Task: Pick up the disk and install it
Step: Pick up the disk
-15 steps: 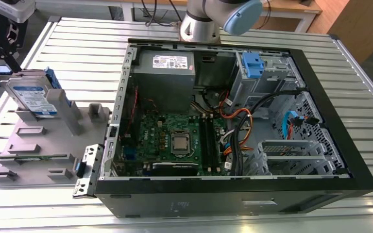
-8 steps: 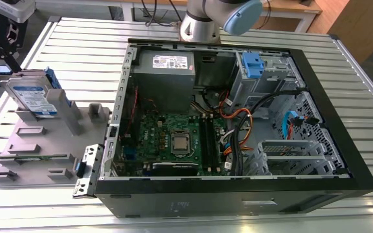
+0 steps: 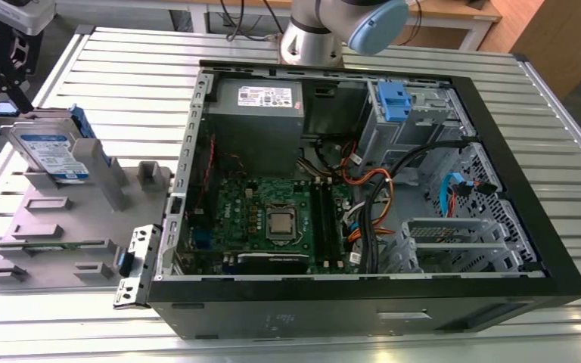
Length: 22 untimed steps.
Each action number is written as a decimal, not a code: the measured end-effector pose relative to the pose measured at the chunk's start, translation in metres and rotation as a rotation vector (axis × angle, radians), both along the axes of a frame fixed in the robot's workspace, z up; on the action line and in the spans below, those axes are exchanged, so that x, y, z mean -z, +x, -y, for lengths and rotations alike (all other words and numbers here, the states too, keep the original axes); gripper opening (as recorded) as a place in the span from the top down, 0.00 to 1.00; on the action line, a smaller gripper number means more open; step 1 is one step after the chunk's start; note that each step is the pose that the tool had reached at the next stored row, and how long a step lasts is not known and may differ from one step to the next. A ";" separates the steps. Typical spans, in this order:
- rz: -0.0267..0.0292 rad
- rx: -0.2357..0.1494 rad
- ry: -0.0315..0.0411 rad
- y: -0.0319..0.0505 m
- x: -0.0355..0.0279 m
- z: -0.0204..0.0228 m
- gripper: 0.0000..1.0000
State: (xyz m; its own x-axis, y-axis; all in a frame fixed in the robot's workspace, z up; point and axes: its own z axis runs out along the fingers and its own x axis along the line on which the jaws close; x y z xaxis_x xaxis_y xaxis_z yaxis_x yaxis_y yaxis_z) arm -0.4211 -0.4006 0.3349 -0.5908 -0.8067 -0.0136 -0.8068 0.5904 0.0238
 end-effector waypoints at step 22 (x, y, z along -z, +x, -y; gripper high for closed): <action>0.0000 -0.019 0.0000 0.0000 0.0000 0.0000 0.89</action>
